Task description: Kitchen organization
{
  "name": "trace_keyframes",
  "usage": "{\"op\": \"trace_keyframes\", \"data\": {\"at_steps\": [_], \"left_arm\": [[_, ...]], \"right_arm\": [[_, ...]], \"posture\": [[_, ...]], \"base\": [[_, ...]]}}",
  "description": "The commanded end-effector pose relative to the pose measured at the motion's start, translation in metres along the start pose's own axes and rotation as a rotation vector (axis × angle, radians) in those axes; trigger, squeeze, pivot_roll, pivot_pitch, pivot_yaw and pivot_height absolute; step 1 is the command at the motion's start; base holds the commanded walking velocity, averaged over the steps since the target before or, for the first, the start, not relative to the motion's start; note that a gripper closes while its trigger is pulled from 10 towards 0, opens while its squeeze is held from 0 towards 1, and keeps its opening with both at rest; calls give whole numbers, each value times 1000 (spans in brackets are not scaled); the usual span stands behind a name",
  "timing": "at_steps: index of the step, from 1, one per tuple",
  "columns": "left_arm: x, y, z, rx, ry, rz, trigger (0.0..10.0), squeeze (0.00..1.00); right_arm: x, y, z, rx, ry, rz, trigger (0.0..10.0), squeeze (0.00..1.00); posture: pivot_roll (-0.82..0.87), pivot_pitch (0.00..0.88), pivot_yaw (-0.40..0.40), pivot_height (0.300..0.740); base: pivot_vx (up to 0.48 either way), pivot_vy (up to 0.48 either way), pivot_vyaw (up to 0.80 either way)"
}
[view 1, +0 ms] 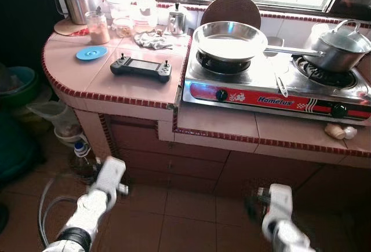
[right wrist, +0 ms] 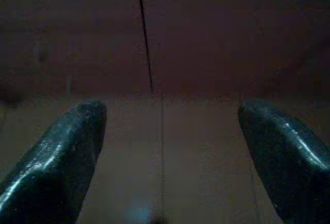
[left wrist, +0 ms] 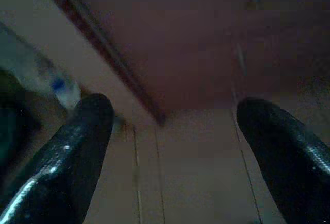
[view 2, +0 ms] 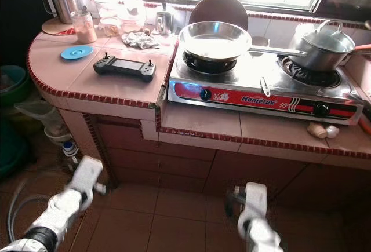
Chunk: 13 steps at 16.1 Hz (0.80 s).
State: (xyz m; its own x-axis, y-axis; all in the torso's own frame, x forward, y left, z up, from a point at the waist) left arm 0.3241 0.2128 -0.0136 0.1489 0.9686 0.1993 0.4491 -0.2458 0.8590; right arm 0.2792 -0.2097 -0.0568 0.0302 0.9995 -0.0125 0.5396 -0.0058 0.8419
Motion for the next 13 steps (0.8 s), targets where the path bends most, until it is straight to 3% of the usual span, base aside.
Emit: {"op": "trace_keyframes", "data": {"at_steps": [1, 3, 6, 8, 11, 13], "left_arm": [[2, 15, -3, -85, -2, -34, 10000, 0], [-10, 41, -23, -248, -90, 7, 10000, 0], [-12, 60, -60, -362, -111, 57, 10000, 0], [-8, 59, -75, -355, -76, 12, 10000, 0], [-8, 57, -98, -381, -57, 71, 10000, 0], [2, 52, -104, -356, 20, 73, 10000, 0]], "right_arm": [[-5, 19, 1, -90, 12, -2, 10000, 0], [1, 45, -6, -231, 46, -101, 10000, 0], [4, 68, -36, -363, 50, -99, 10000, 0], [6, 77, -61, -415, 60, -104, 10000, 0], [9, 85, -95, -446, 39, 13, 10000, 0], [0, 86, -111, -402, -11, -47, 10000, 0]], "posture": [[228, 0, -90, 740], [231, 0, -110, 740], [231, 0, -115, 740], [218, 0, -116, 740], [206, 0, -123, 740], [192, 0, -123, 740]], "base": [[0, 0, 0], [0, 0, 0], [0, 0, 0], [0, 0, 0], [0, 0, 0], [0, 0, 0]]}}
Point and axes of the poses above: a point about 5 cm out from each wrist's last joint towards the gripper, its own z axis pointing out of the wrist towards the gripper, its own y axis along the axis of the wrist's last joint, x = y × z, the point moved 4 cm from there along z, pointing out of the wrist towards the gripper, and after that the axes turned 7 degrees about -z, right-handed, at the moved point
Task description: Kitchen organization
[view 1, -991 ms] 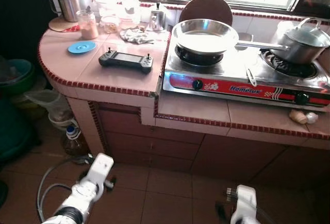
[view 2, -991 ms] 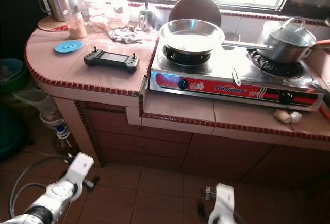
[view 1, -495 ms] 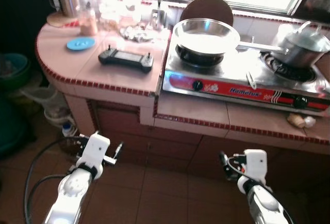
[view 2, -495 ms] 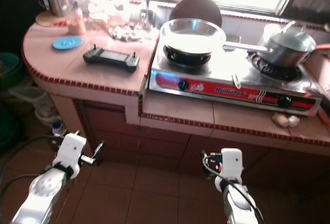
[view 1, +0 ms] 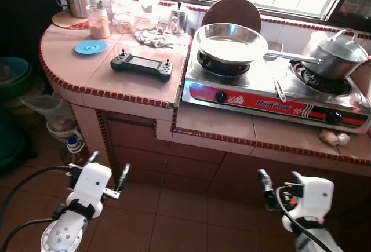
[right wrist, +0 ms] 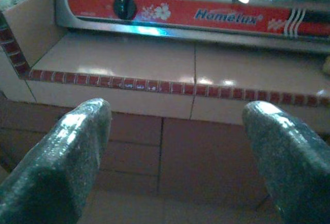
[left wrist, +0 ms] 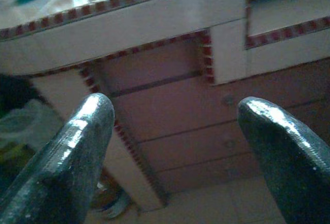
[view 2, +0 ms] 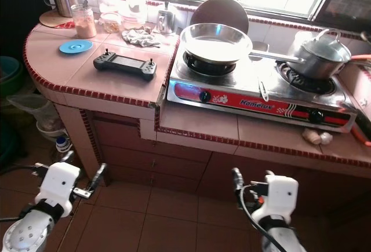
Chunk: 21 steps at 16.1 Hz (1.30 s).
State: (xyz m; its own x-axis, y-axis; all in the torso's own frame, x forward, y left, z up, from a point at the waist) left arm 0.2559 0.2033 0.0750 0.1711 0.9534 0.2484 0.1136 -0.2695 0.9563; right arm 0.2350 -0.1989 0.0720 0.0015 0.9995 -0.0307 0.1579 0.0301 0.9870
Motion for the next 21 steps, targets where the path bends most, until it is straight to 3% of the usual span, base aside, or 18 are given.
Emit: {"op": "trace_keyframes", "data": {"at_steps": [1, 3, 5, 7, 8, 12, 13, 15, 21], "left_arm": [[3, 5, 1, -15, 22, -16, 10000, 0], [2, 7, 11, -34, 42, -27, 10000, 0], [-11, 18, 30, -76, 30, -36, 10000, 0], [-28, 38, 47, -118, 15, -50, 10000, 0], [-33, 43, 50, -122, 13, -47, 10000, 0], [-30, 46, 46, -123, 31, -26, 10000, 0], [-22, 44, 42, -107, 75, -12, 10000, 0], [-15, 38, 40, -61, 103, -54, 10000, 0], [-19, 38, 33, -15, 11, -41, 10000, 0]], "right_arm": [[-7, 3, -8, 30, -13, -7, 10000, 0], [-1, 6, -11, 37, 29, -4, 10000, 0], [0, 14, -2, -15, 7, -89, 10000, 0], [11, 17, 2, 0, 123, 6, 10000, 0], [12, 19, 6, -2, 144, -12, 10000, 0], [12, 29, 17, -41, 154, 12, 10000, 0], [13, 31, 19, -50, 151, 12, 10000, 0], [15, 29, 21, -51, 142, 33, 10000, 0], [24, 27, 26, -48, 143, 48, 10000, 0]], "posture": [[182, 0, -121, 740], [172, 0, -117, 740], [164, 0, -116, 740], [162, 0, -120, 740], [162, 0, -121, 740], [184, 0, -122, 740], [191, 0, -113, 740], [195, 0, -101, 740], [192, 0, -81, 740]], "base": [[0, 0, 0], [0, 0, 0], [0, 0, 0], [0, 0, 0], [0, 0, 0], [0, 0, 0], [0, 0, 0], [0, 0, 0], [0, 0, -467]]}}
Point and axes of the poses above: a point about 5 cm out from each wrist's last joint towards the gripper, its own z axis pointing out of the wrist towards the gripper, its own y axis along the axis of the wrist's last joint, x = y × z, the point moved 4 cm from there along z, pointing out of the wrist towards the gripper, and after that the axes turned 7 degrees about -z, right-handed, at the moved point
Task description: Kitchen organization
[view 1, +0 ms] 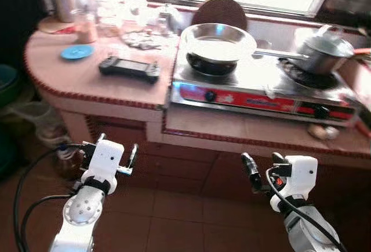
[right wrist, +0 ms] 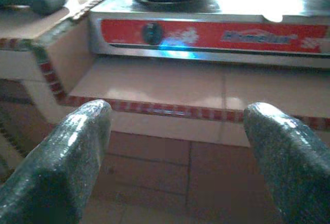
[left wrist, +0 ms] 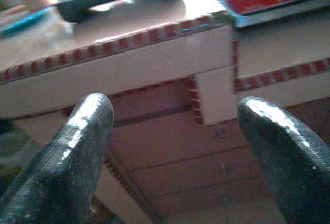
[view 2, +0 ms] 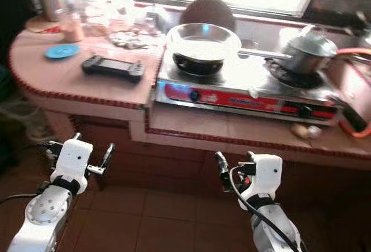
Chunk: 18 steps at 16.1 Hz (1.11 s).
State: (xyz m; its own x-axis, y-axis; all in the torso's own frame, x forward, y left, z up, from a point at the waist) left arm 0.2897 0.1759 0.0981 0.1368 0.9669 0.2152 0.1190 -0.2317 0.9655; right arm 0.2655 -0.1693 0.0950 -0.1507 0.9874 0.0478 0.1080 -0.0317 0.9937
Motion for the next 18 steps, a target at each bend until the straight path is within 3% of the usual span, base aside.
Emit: {"op": "trace_keyframes", "data": {"at_steps": [1, 4, 6, 9, 12, 15, 18], "left_arm": [[-3, 7, 0, -12, -27, 0, 10000, 0], [-2, 18, 5, -33, -46, 20, 10000, 0], [-5, 15, 4, -27, -54, 22, 10000, 0], [-25, 5, 3, -2, -121, -6, 10000, 0], [-32, 7, 6, -20, -145, 6, 10000, 0], [-43, 10, 15, -28, -201, -15, 10000, 0], [-70, 14, 29, -51, -315, -18, 10000, 0]], "right_arm": [[-10, -2, -2, 6, -40, -10, 10000, 0], [-17, 4, 4, -25, -76, -18, 10000, 0], [-20, 3, 5, -28, -97, -13, 10000, 0], [-14, -1, 2, -30, -97, 0, 10000, 0], [-21, -11, -7, -5, -153, 25, 10000, 0], [-28, -3, -9, -35, -187, -10, 10000, 0], [-46, 5, -28, -57, -288, -39, 10000, 0]], "posture": [[192, 0, -65, 740], [181, 0, -40, 740], [164, 0, -40, 740], [158, 0, -58, 740], [158, 0, -77, 740], [65, 0, -25, 740], [-24, 0, 19, 740]], "base": [[0, 0, -763], [0, 0, -769], [0, 0, -769], [0, 0, -510], [0, 0, 0], [0, 0, 0], [0, 0, 0]]}}
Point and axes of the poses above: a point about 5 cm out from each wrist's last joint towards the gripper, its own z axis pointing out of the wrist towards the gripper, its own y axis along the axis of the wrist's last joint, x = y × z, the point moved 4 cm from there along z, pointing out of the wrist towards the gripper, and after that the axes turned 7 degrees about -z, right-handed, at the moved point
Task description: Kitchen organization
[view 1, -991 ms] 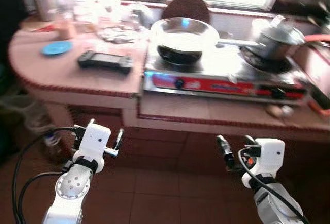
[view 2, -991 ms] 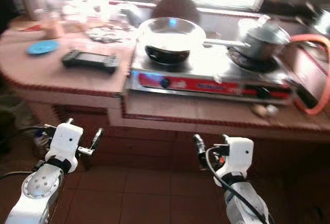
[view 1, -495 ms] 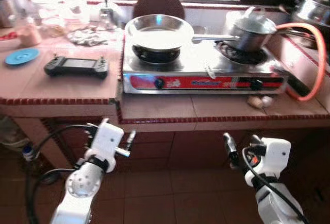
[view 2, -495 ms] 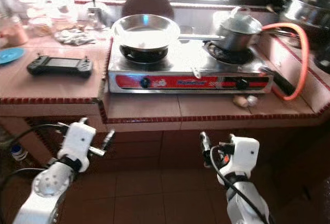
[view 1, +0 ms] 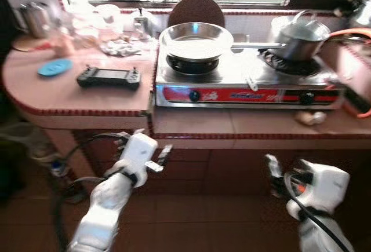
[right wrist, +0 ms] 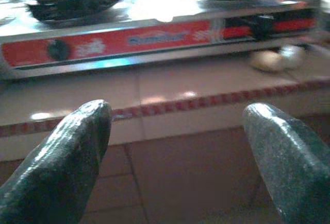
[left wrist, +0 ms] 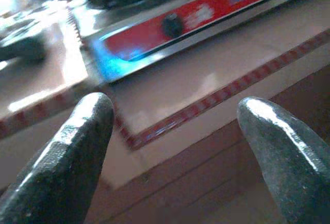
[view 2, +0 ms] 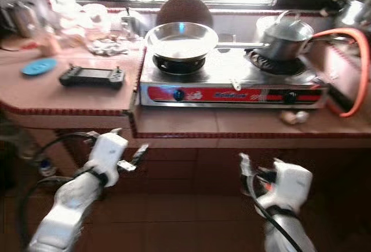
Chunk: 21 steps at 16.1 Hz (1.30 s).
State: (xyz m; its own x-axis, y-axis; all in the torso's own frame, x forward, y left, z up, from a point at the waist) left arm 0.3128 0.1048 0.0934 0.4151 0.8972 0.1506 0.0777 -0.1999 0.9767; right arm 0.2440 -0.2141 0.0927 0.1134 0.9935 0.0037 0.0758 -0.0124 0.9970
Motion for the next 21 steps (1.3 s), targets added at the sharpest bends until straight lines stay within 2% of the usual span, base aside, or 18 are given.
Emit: {"op": "trace_keyframes", "data": {"at_steps": [1, 3, 5, 8, 9, 12, 14, 16, 17, 18, 19, 21], "left_arm": [[-10, 3, 7, -12, -46, -6, 10000, 0], [-27, 14, 25, -58, -113, 0, 10000, 0], [-35, 24, 36, -109, -135, 33, 10000, 0], [-30, 21, 36, -105, -115, 25, 10000, 0], [-30, 12, 29, -77, -117, 12, 10000, 0], [-39, -10, 15, -29, -159, 15, 10000, 0], [-34, -15, 13, -22, -144, 21, 10000, 0], [-26, -7, 15, -38, -124, 21, 10000, 0], [-21, -1, 16, -49, -116, 31, 10000, 0], [-20, 2, 17, -51, -115, 36, 10000, 0], [-20, 7, 21, -62, -115, 47, 10000, 0], [-14, 10, 25, -82, -85, 63, 10000, 0]], "right_arm": [[-12, 8, -4, -29, -50, -27, 10000, 0], [-21, 9, -13, -25, -92, -45, 10000, 0], [-18, 4, -13, -3, -83, -50, 10000, 0], [-9, -4, -8, 15, -55, -34, 10000, 0], [-2, -7, -6, 19, -32, -26, 10000, 0], [5, -13, -8, 35, -19, -3, 10000, 0], [12, -19, -5, 49, -11, 13, 10000, 0], [21, -13, 1, 30, 19, 14, 10000, 0], [25, -7, 10, 6, 38, 8, 10000, 0], [23, -6, 15, 0, 37, 8, 10000, 0], [9, -11, 24, 12, -14, 20, 10000, 0], [8, -10, 31, 11, -28, 49, 10000, 0]], "posture": [[-56, 0, 33, 740], [-116, 0, 30, 740], [-116, 0, -8, 740], [-87, 0, -11, 740], [-72, 0, -2, 740], [-56, 0, 2, 740], [-15, 0, -19, 740], [-4, 0, -19, 740], [22, 0, -7, 740], [32, 0, -5, 740], [57, 0, -14, 740], [72, 0, -61, 740]], "base": [[0, 0, 0], [0, 0, 0], [0, 0, 0], [0, 0, 0], [0, 0, 0], [0, 0, 0], [0, 0, 0], [0, 0, 0], [0, 0, 0], [0, 0, 0], [0, 0, 0], [0, 0, 0]]}}
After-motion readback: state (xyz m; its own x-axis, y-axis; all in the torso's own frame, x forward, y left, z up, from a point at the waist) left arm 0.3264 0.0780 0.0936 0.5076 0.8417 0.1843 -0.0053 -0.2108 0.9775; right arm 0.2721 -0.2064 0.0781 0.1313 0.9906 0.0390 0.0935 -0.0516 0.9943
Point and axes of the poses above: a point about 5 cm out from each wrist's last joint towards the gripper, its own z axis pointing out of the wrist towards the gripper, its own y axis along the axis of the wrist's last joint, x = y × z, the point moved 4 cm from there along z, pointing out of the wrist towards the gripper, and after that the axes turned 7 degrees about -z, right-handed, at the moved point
